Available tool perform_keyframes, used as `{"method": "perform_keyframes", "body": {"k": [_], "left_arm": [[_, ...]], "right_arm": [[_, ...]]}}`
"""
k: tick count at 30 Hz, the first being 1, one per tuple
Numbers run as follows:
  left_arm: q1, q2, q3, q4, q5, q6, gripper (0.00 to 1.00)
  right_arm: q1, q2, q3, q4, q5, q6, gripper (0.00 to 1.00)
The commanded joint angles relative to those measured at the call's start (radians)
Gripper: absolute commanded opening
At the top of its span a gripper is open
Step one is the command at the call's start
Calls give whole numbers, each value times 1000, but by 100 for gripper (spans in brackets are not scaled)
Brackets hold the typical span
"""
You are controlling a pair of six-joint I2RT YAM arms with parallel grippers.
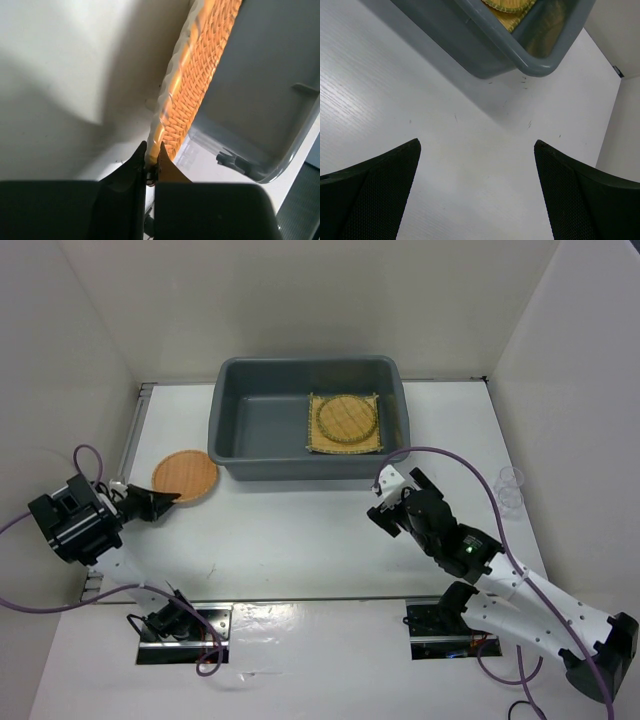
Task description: Place the mixed dishes into the plastic bin
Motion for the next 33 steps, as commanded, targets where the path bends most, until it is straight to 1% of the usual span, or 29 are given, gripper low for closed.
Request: {"method": "perform_keyframes", "body": {"k": [1, 3, 6, 7, 8, 9, 10, 11, 12, 13, 14, 15, 17, 19, 20, 21, 22, 23, 24, 25, 26, 27, 28, 31, 32, 33], "left_arm": [[3, -1, 28, -13, -74, 78, 0], [3, -34, 39, -49, -95, 78, 0], [3, -185, 83, -146, -210, 33, 0], [3, -300, 102, -177, -259, 12, 0], [3, -367, 115, -197, -350, -63, 0], [3, -498, 125, -197, -391, -113, 0], [-7, -528, 160, -177, -413, -163, 0], [-22, -529, 195, -160, -385, -227, 0], [-44, -529, 223, -136, -385, -258, 0], [-73, -544, 241, -102, -397, -293, 0], [-119, -561, 273, -38, -438, -339, 0], [-137, -590, 289, -16, -460, -359, 0], [-188, -590, 313, 71, -469, -399, 0], [-223, -537, 391, 122, -387, -413, 0], [-281, -468, 439, 122, -359, -378, 0], [-312, -425, 489, 122, -288, -358, 0], [-343, -380, 607, 71, -252, -337, 0], [-413, -334, 669, 38, -223, -314, 0], [-446, -243, 732, 0, -192, -263, 0], [-481, -198, 796, -90, -155, -238, 0], [-513, -106, 912, -123, -131, -223, 0], [-571, -63, 971, -196, -96, -199, 0], [-601, 18, 1081, -230, -86, -189, 0], [-708, 131, 1256, -361, -86, -149, 0], [-731, 207, 1318, -388, -86, -149, 0], [-777, 249, 1447, -443, -86, -149, 0]], "right_arm": [[17, 0, -11, 48, 27, 15, 98], [17, 0, -11, 48, 27, 15, 98], [17, 0, -11, 58, 37, 15, 98], [17, 0, -11, 58, 37, 15, 98], [17, 0, -11, 58, 37, 15, 98], [17, 0, -11, 58, 37, 15, 98], [27, 0, -11, 58, 49, 15, 98], [27, 0, -11, 58, 49, 15, 98], [27, 0, -11, 58, 49, 15, 98], [27, 0, -11, 58, 58, 15, 98], [27, 0, -11, 58, 58, 15, 98], [27, 0, -11, 58, 58, 15, 98], [27, -9, -11, 58, 58, 15, 98], [27, -9, -11, 67, 58, 15, 98], [27, -20, -11, 67, 58, 15, 98], [27, -20, -11, 67, 70, 15, 98], [27, -20, -11, 67, 70, 15, 98], [27, -29, -11, 67, 83, 15, 98], [27, -29, -11, 76, 83, 24, 98], [27, -29, -11, 76, 96, 24, 98], [27, -29, -11, 76, 110, 24, 98], [27, -40, -11, 85, 110, 24, 98], [27, -40, -20, 85, 110, 24, 98], [27, -49, -20, 85, 121, 24, 98], [27, -61, -20, 85, 121, 24, 98], [27, -62, -20, 85, 121, 24, 98]]}}
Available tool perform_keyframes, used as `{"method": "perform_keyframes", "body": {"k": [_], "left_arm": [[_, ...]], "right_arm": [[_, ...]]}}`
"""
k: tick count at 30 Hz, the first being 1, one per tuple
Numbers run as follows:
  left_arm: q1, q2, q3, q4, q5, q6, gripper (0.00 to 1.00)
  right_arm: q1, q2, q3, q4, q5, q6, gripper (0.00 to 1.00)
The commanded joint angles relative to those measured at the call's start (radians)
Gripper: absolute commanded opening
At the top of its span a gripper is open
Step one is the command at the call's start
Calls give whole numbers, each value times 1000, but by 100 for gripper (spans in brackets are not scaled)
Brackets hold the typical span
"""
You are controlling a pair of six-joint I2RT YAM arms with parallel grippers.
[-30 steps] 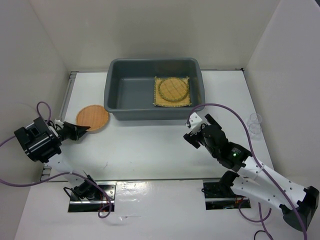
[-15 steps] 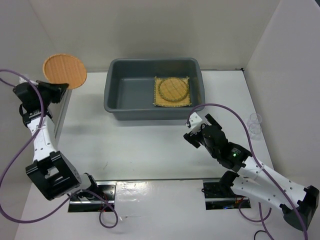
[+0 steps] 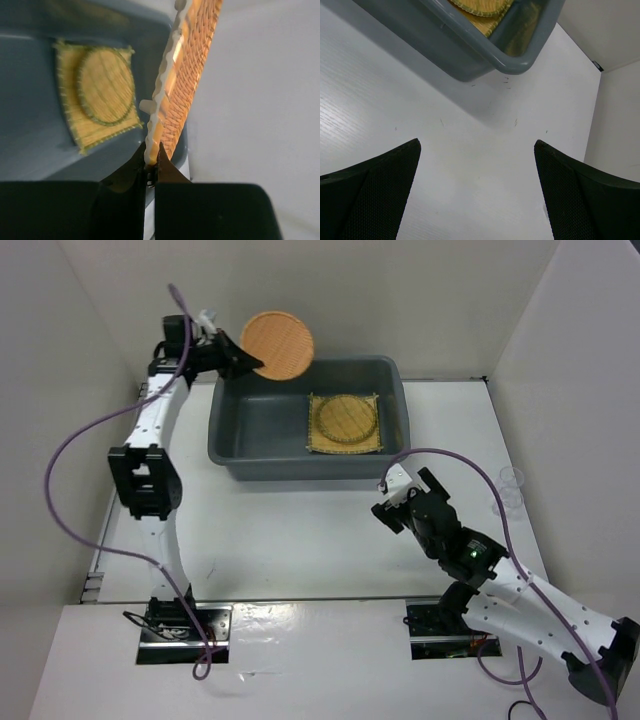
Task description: Place the mixed dishes into the plastic bin
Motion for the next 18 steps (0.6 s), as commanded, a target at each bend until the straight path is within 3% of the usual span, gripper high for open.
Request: {"method": "perform_keyframes", "body": {"k": [1, 3, 4, 6, 8, 18], "left_arm": [[-96, 107, 282, -162, 89, 68, 0], [-139, 269, 474, -305, 89, 80, 0], [-177, 333, 724, -348, 89, 65, 0], [-208, 580, 1050, -447, 89, -5, 0], [-241, 644, 1045, -324, 134, -123, 0], [-328, 869, 1090, -276, 77, -233, 0]], "right_arm": [[9, -22, -6, 55, 32, 20, 98], [9, -34, -6, 65, 32, 20, 98], [9, -34, -6, 65, 41, 20, 98], [9, -43, -6, 65, 41, 20, 98], [19, -53, -15, 65, 50, 20, 98], [19, -71, -15, 75, 60, 20, 98]]}}
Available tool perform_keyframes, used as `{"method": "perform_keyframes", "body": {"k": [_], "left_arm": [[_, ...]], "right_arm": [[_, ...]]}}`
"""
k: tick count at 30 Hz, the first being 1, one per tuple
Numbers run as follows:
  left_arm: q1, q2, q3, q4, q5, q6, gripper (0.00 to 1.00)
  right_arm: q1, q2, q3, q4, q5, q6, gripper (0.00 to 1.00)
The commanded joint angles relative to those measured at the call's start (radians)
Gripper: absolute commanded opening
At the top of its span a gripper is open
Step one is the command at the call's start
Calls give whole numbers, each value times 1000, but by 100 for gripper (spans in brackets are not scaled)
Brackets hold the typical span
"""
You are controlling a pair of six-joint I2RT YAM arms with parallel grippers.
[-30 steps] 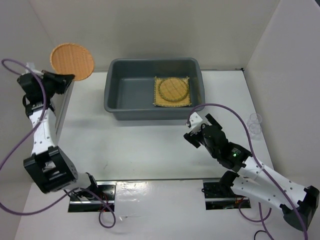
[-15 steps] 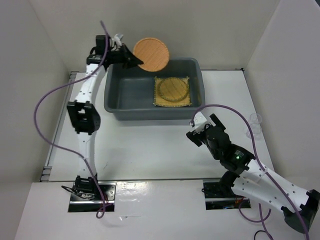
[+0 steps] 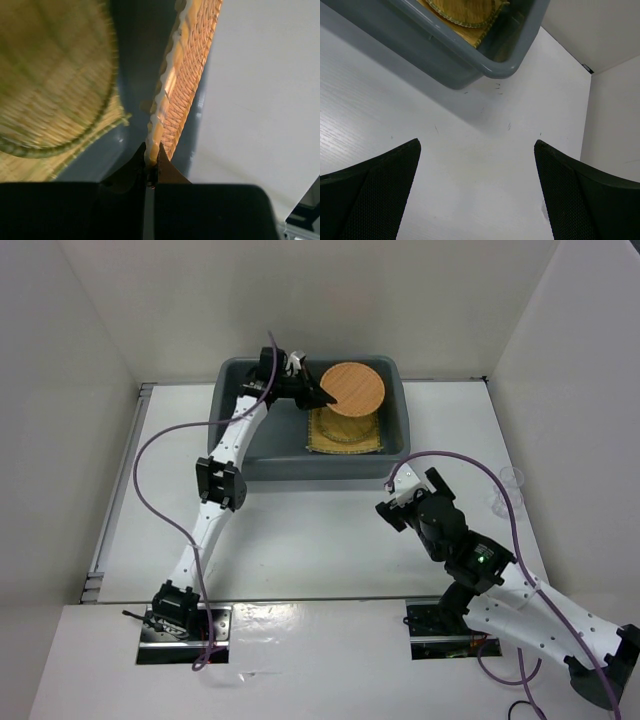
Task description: Place the mixed dishes into the plastic bin
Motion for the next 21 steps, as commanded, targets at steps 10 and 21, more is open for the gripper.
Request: {"method": "perform_keyframes", "body": {"k": [10, 21], "left_arm": [[-13, 134, 43, 103, 1, -142, 0], [-13, 174, 43, 5, -31, -92, 27]], "right_arm": [[11, -44, -20, 74, 25, 17, 98], [11, -44, -20, 74, 34, 17, 98]]}}
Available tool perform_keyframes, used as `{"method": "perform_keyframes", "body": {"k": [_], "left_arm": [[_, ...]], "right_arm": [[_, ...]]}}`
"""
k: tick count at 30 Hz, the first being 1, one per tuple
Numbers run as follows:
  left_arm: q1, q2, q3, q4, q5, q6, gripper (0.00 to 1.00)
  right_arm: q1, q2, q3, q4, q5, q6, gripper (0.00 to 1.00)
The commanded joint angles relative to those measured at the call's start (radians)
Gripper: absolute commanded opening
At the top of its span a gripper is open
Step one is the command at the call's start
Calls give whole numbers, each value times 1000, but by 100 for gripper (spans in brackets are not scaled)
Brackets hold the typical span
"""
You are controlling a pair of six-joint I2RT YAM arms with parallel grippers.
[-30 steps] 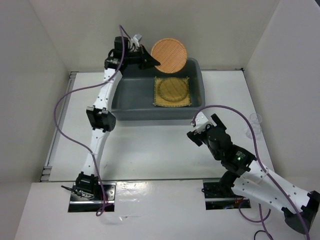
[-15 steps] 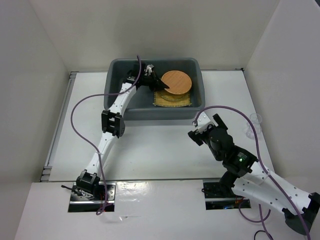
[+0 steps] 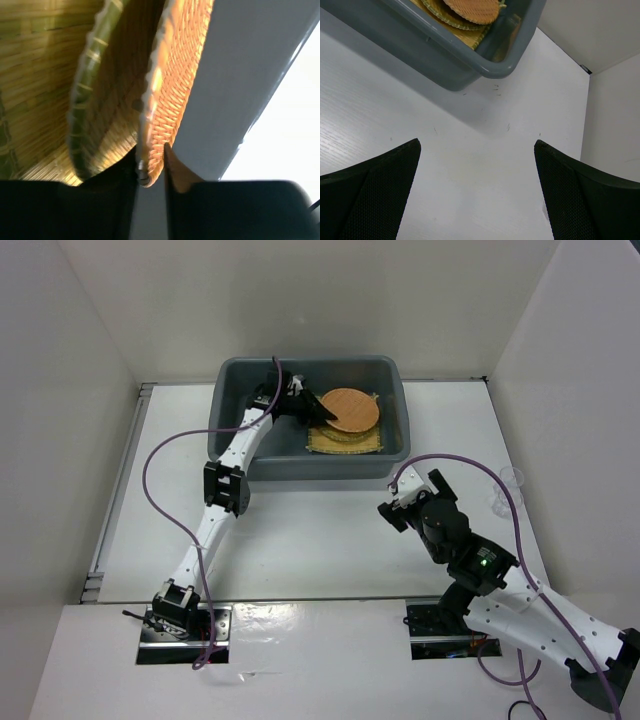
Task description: Place the mixed dishes into the plastic bin
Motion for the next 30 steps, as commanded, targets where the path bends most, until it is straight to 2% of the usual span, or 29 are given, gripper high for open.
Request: {"method": "perform_keyframes", "body": {"k": [1, 2, 3, 6, 10, 12, 16, 19, 23, 26, 29, 30], "left_arm": [[11, 22, 43, -6, 16, 9, 31], [11, 12, 43, -23, 4, 18, 38], [11, 11, 43, -55, -13, 35, 58], [21, -33, 43, -86, -41, 58, 100], [31, -149, 43, -123, -113, 105, 100], [40, -243, 43, -196, -181, 171, 100], [50, -354, 43, -293, -206, 262, 100], [50, -433, 43, -431, -268, 354, 100], [39, -484, 43, -643, -364, 472, 100], [13, -545, 43, -671, -419, 538, 100], [-19, -666, 14, -671, -576, 561, 100], [-35, -735, -6, -671, -619, 570, 100]], "right_arm": [[11, -9, -3, 62, 28, 17, 98], [11, -9, -3, 62, 28, 17, 98], [11, -9, -3, 62, 28, 17, 98], [11, -9, -3, 62, 19, 17, 98], [11, 12, -3, 62, 9, 51, 98], [11, 23, 14, 50, -23, 60, 98], [11, 64, 48, 27, -46, 81, 98], [-9, 139, 117, 2, -46, 92, 98], [-84, 292, 348, -24, -46, 68, 98], [-211, 434, 477, -70, -76, 57, 98], [-432, 599, 591, -125, -150, 34, 98], [-580, 654, 626, -145, -168, 34, 98]]}}
